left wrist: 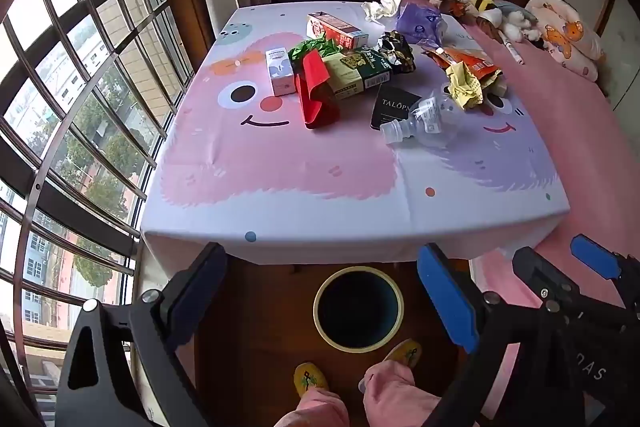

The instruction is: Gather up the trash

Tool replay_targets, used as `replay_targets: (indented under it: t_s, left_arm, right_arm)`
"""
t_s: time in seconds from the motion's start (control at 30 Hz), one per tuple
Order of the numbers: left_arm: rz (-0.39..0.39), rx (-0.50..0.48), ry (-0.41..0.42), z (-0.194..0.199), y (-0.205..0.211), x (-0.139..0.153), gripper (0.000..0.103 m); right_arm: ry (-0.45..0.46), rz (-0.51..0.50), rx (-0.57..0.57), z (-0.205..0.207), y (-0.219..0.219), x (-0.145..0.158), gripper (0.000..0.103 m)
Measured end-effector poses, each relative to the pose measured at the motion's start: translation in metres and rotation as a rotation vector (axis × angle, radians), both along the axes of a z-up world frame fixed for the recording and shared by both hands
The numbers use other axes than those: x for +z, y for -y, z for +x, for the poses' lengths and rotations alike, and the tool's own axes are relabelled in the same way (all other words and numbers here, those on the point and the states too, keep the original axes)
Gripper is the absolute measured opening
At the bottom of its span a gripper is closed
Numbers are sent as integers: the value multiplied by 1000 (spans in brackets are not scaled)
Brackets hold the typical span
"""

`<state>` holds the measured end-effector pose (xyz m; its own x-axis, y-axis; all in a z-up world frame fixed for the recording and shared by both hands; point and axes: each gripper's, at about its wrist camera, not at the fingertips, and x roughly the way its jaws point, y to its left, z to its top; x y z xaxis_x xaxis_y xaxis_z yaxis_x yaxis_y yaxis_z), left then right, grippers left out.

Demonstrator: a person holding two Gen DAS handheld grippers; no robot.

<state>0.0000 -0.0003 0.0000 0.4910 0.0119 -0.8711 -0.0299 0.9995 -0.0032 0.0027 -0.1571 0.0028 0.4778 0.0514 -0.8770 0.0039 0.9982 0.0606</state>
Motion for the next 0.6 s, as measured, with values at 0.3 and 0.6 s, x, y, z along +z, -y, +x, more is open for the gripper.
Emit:
replay_targets:
  t_s: [0.3,0.6]
  left_arm:
    - [9,-2,7,2,-2,6,94]
    - [19,-4,19,-1,4,8,93]
  right_arm:
    - [2,5,3,0,1,0,84]
    - [2,4,2,0,1,0,84]
